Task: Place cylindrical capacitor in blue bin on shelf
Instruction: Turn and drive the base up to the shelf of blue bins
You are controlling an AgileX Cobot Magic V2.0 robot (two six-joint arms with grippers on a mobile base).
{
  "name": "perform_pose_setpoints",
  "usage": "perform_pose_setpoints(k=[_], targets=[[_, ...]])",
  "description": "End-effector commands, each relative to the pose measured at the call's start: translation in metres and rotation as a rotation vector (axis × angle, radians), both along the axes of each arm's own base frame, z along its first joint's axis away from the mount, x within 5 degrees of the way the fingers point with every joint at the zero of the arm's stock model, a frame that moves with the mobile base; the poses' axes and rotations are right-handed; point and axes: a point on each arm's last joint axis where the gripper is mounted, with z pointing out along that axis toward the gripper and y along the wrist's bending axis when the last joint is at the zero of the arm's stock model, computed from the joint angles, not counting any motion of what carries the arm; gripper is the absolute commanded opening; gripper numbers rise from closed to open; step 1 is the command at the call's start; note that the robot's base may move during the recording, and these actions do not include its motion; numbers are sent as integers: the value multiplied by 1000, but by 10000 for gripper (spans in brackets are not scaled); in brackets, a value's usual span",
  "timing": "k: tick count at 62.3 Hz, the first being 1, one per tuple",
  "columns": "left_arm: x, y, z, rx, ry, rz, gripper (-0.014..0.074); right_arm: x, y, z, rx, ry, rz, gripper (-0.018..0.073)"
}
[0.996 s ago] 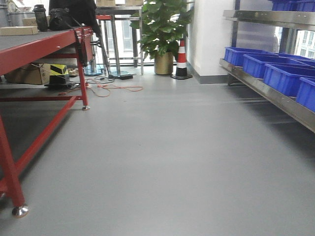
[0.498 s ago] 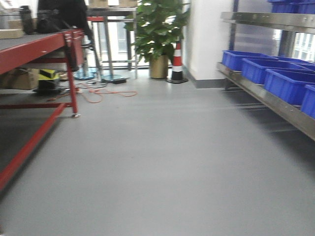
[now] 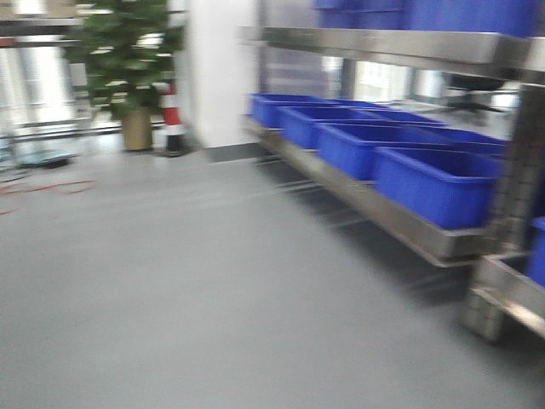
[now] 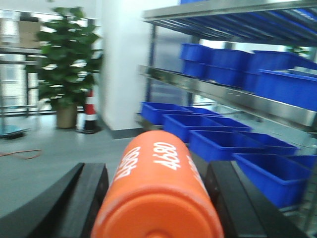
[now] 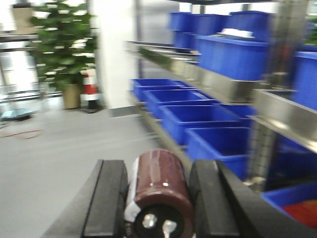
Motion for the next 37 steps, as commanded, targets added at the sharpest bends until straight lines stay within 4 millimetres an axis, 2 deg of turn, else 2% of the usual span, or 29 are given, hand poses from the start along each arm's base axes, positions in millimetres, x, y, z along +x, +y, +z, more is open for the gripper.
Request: perform_pose_setpoints(k=[1, 37], targets=[[-1, 1, 3, -4, -23, 7, -111, 0, -1, 2, -13, -31, -6, -163], [-1, 1, 3, -4, -23, 7, -111, 0, -1, 2, -13, -31, -6, -163]])
